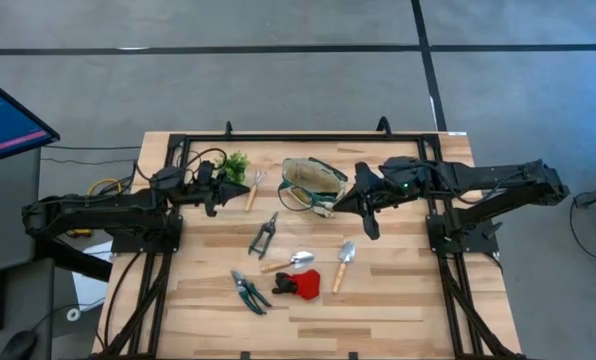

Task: Pick & Place Garden tools in Gardening bag
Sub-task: Put the bottom shear scissor into the gardening bag

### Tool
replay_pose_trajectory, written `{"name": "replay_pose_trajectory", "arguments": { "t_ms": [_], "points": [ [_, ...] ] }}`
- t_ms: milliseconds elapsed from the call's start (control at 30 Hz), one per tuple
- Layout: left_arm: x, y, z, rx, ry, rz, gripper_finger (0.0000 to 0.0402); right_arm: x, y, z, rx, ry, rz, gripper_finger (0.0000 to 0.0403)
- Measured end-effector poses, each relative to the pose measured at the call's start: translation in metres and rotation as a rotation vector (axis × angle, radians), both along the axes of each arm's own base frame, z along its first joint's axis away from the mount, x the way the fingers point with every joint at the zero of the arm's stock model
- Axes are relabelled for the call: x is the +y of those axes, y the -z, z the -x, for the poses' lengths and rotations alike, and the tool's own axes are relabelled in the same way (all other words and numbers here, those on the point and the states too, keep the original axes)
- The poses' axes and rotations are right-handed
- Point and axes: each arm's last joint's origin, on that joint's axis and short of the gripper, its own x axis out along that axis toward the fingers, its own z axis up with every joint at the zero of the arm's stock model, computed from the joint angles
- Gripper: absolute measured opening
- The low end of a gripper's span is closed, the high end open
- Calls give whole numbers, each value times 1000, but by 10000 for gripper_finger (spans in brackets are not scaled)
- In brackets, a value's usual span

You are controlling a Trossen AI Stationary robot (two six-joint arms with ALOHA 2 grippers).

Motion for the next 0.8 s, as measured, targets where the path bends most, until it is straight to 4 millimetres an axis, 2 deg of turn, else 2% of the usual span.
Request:
{"name": "replay_pose_trajectory", "arguments": {
  "t_ms": [200, 400, 800],
  "points": [
    [2, 0, 0, -4, -64, 53, 2, 0, -5, -1, -61, -18, 39, 2],
    [-1, -3, -2, 8, -47, 84, 2, -3, -5, -2, -61, -6, 42, 1],
    [-19, -60, -15, 97, 41, -195, 1, -13, -5, -2, -59, 31, 43, 1]
  ]
}}
